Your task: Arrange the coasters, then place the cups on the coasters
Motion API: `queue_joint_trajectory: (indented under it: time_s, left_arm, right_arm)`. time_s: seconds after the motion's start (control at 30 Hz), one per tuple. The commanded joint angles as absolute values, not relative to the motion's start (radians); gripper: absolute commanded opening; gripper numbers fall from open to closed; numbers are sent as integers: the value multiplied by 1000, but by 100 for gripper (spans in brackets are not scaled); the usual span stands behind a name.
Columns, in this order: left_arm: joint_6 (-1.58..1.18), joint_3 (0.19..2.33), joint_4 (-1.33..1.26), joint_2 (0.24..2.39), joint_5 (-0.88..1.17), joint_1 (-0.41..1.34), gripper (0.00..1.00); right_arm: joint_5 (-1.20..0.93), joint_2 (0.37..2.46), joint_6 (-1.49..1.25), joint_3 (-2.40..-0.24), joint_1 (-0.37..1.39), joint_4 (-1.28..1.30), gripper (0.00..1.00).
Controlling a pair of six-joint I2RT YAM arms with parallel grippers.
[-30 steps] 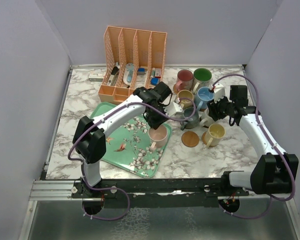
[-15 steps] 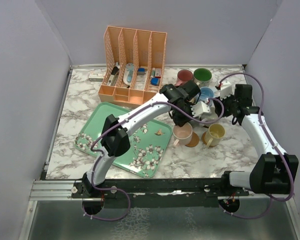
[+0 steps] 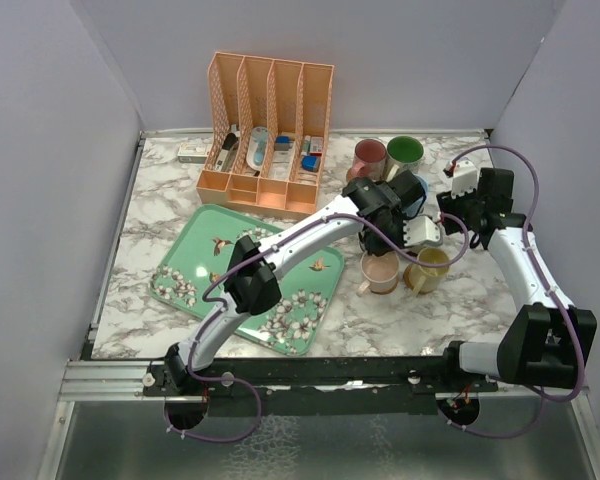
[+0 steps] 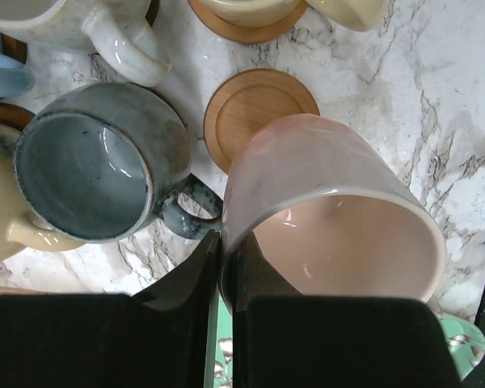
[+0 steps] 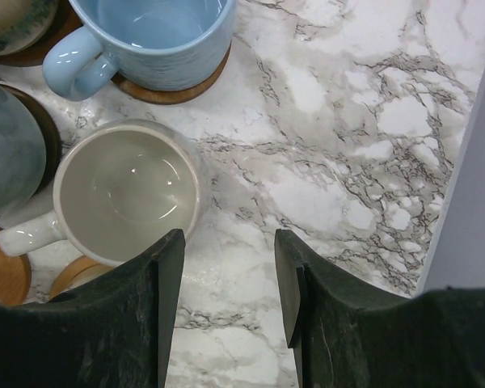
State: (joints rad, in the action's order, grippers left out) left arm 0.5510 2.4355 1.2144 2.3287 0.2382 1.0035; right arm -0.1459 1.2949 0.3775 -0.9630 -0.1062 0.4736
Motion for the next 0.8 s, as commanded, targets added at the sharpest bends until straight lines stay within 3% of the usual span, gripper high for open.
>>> queue_joint_trajectory:
  time_s: [0.0,0.77]
  left_arm:
    - [550,2517,1226,2361,176,1024,0]
    - [407,2558,1163,2450,130,1028,0]
  right_arm:
    - [-147,1277,372,-965,-115,448,49]
    - [-196,1278,390,-959,-117,461,49]
